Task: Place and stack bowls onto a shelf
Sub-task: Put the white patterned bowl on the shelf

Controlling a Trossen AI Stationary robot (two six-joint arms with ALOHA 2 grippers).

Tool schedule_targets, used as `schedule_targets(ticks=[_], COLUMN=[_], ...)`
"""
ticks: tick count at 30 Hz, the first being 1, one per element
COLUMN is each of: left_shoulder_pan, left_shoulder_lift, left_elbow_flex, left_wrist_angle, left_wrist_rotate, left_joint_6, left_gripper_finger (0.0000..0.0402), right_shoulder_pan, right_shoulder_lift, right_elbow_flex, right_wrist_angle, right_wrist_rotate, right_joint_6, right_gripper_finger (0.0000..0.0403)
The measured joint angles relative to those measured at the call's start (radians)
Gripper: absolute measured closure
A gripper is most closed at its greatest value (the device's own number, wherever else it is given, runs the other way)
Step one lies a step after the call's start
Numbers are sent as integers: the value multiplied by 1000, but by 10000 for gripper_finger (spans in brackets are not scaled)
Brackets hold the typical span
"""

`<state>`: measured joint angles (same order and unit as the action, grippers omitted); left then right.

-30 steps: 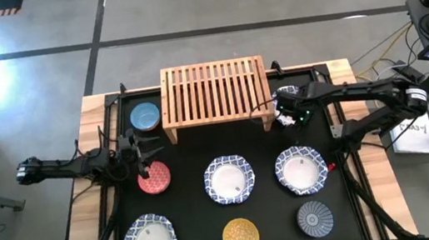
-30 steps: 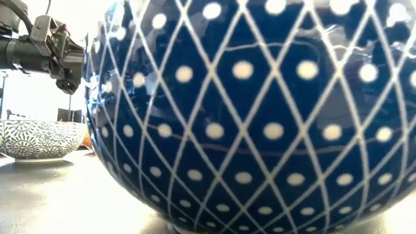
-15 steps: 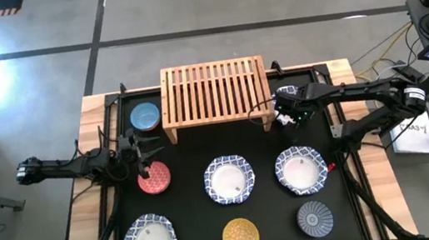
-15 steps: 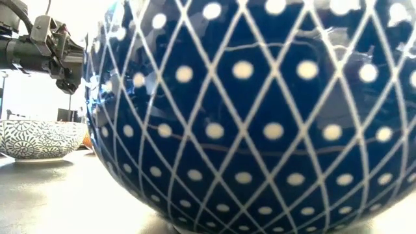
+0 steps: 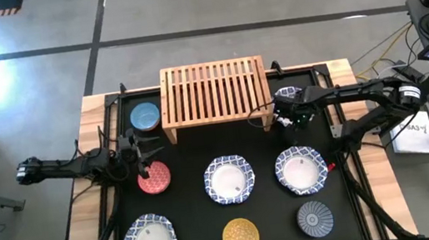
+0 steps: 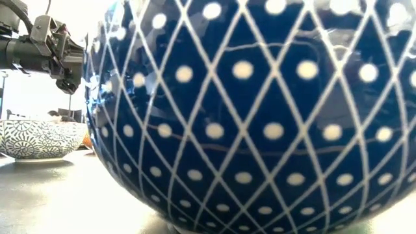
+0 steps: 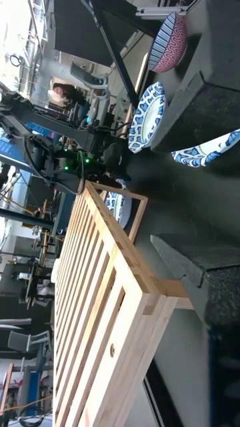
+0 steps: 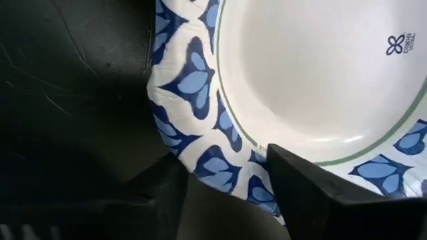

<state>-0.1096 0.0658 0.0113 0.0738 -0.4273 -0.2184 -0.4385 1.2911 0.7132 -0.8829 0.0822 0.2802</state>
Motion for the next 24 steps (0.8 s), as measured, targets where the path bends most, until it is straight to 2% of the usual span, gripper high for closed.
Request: schedule_targets(ticks=[10,16,24], left_shoulder_pan=[0,0,0], left_shoulder_lift=[0,0,0], left_elbow_flex=[0,0,0], left_wrist_angle=[0,0,0], left_wrist_rotate=[0,0,0], left_joint_6=[0,0,0], left_gripper_finger=[208,208,208], right_shoulder_pan=[0,0,0], right_shoulder_lift=[-3,-28,-85], right_elbow_flex=[0,15,145], right_wrist_angle=[-37,-91,-178], right_wrist_rotate=[4,-4,44], right_joint_6=[50,53,114], right_gripper_finger=[383,390,391])
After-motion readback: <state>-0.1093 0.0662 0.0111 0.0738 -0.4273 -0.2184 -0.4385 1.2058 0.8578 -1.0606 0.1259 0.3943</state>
